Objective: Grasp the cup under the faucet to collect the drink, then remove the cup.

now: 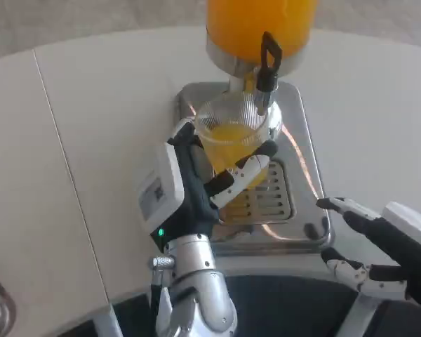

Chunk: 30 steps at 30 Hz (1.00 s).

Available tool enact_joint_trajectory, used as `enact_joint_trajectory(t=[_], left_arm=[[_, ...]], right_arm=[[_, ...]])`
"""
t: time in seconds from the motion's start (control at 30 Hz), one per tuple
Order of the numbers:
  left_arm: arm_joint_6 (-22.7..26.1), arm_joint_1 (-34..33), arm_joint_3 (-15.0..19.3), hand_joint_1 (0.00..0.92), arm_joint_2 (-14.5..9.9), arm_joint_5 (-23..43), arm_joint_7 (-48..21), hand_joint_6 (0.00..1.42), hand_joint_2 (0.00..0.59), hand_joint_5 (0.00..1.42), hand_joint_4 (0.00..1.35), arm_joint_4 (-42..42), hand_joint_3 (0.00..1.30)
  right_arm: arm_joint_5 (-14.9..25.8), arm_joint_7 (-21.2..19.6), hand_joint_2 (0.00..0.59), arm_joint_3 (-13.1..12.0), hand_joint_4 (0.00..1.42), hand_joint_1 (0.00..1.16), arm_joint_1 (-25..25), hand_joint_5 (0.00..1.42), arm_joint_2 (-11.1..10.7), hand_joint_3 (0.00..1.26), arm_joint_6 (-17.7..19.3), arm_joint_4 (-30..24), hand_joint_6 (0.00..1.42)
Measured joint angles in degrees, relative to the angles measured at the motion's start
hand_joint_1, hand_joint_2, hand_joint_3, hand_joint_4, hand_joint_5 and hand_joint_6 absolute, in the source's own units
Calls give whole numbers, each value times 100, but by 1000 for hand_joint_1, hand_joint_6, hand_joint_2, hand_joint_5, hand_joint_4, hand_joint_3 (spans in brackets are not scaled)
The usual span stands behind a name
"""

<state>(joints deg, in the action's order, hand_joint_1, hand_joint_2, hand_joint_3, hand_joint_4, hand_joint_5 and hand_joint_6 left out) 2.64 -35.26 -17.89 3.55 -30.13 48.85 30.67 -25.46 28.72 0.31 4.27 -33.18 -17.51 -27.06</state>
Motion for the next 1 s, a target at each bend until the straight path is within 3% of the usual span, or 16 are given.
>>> enact_joint_trajectory(t=[0.2,0.77,1.0], left_arm=[[-19,132,88,523,-222,-153,-161,1424,45,1323,1102,-115,967],[-51,393,119,518,-356,-218,-348,1424,57,1323,1102,-222,967],[-58,539,162,516,-603,-243,-484,1424,59,1324,1102,-614,967]], right_arm=[[-5,-10,530,24,0,505,21,0,1,64,-43,9,0],[-6,-51,531,82,0,491,204,0,5,59,-61,207,0],[-138,-106,531,154,0,460,304,0,-13,20,-53,225,0]])
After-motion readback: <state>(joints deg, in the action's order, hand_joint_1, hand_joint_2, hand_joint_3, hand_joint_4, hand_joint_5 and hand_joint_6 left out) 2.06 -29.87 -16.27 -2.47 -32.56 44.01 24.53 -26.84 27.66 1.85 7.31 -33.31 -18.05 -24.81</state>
